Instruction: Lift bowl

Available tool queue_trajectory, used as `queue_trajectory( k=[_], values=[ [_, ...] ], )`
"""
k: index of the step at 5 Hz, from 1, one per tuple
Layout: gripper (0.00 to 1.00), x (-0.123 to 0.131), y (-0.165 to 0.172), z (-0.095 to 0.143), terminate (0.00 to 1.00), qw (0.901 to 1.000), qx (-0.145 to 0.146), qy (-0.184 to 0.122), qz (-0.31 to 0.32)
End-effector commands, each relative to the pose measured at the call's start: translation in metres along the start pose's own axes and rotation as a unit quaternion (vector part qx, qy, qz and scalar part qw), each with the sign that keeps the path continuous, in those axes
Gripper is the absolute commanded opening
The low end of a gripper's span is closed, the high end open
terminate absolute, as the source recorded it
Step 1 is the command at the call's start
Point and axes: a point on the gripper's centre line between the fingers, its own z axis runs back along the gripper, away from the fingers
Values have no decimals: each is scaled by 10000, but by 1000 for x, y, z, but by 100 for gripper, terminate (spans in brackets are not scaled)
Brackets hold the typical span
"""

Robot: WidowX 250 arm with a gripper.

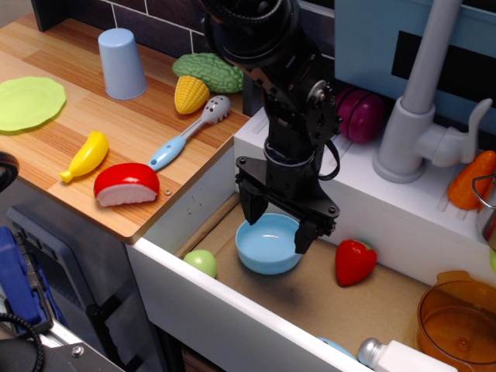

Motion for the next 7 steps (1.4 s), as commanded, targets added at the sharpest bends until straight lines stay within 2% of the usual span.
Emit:
queue_trajectory(
  k=[1, 2, 4, 5, 6, 7],
  values=[
    [100, 0, 0, 0, 0, 10000, 0, 0, 0],
    [100, -8, -1, -21, 0, 9997, -134, -121, -177],
    [100, -9, -4, -49, 0, 9971, -361, -396, -534],
    [100, -11, -4, -58, 0, 9967, -456, -471, -470],
    [0, -10, -3, -63, 0, 9963, -584, -464, -415],
    [0, 2, -3, -48, 0, 9972, -494, -352, -435]
  ],
)
